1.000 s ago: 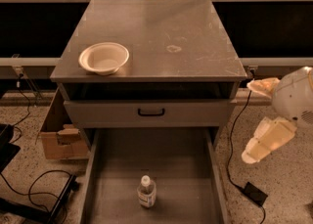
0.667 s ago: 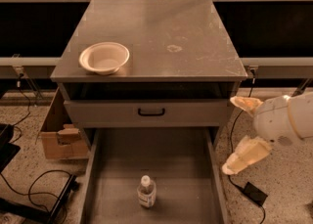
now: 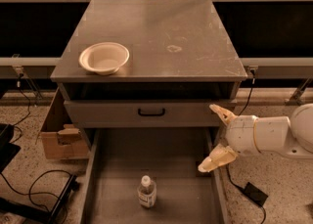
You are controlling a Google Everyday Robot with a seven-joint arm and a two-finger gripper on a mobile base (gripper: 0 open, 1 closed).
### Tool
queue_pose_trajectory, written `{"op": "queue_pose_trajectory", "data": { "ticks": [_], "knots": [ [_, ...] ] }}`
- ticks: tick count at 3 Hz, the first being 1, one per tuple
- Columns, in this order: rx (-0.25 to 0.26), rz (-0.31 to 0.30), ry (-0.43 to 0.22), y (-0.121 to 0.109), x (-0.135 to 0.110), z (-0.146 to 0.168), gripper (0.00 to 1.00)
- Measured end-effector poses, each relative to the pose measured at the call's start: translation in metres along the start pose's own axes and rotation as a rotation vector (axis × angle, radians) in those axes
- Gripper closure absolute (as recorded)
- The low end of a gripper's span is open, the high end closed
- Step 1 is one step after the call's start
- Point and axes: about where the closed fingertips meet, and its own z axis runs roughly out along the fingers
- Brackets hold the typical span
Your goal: Pick blue plastic bottle from middle drawer and place on counter
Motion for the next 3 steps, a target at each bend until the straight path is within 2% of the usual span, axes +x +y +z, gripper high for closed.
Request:
{"op": "queue_pose_trajectory", "data": {
  "ticks": [1,2,3],
  "knots": [
    [0.013,0.005,-0.003,-0.003,0.006,0.005,0.0],
    [-0.006,0.023,-0.023,0.012,0.018,0.019,0.0],
    [-0.061,0.049,-0.097,0.044,0.039,0.055,0.0]
  ]
}}
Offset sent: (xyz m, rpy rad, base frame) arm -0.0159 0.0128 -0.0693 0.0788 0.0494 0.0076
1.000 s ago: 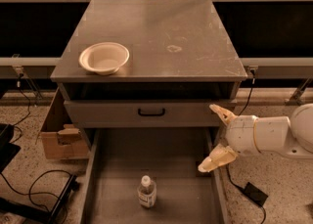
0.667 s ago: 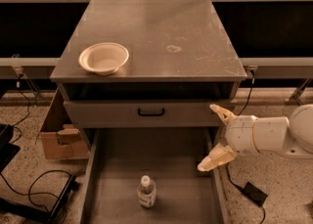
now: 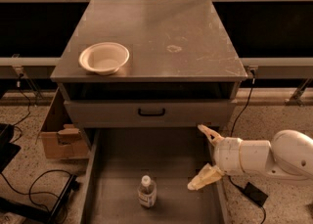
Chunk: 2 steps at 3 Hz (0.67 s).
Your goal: Pick blue plastic bottle from middle drawer and place on counter
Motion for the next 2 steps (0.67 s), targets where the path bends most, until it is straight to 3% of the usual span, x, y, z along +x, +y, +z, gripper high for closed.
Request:
{"op": "queue_pose_trajectory", "data": {
  "ticks": [2],
  "knots": [
    [-0.073,-0.013,-0.195,0.024,0.047,0.086,0.0]
  ]
}}
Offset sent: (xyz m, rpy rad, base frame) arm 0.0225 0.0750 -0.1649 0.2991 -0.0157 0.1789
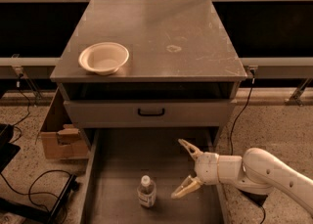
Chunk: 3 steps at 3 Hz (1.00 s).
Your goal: Pick blue plastic bottle from middle drawer and place on counter
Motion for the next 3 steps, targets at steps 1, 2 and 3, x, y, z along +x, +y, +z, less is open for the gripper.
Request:
{"op": "queue_pose_trajectory", "data": {
  "ticks": [1,2,3],
  "knots": [
    [-0.058,0.015,-0.057,0.01,0.036,0.035,0.0],
    [-0.119,0.034,-0.068,0.023,0.063,0.064,0.0],
    [-0.189,0.056,-0.062,0.038,0.08,0.099,0.0]
  ]
}}
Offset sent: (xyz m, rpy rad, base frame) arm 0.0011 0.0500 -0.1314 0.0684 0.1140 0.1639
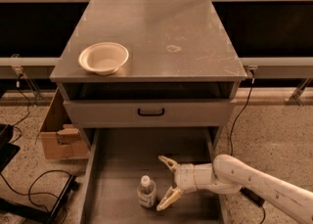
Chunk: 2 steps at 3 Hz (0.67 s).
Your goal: Pick blue plastic bottle from middle drawer and place on counter
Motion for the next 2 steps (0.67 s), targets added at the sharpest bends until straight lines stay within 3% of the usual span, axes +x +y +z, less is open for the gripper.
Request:
{"op": "queue_pose_trajectory", "data": {
  "ticks": [1,2],
  "knots": [
    [-0.058,0.03,0.014,0.01,-0.004,0.022,0.0],
    [-0.102,0.059,0.017,0.023,-0.023,0.033,0.18]
  ]
}}
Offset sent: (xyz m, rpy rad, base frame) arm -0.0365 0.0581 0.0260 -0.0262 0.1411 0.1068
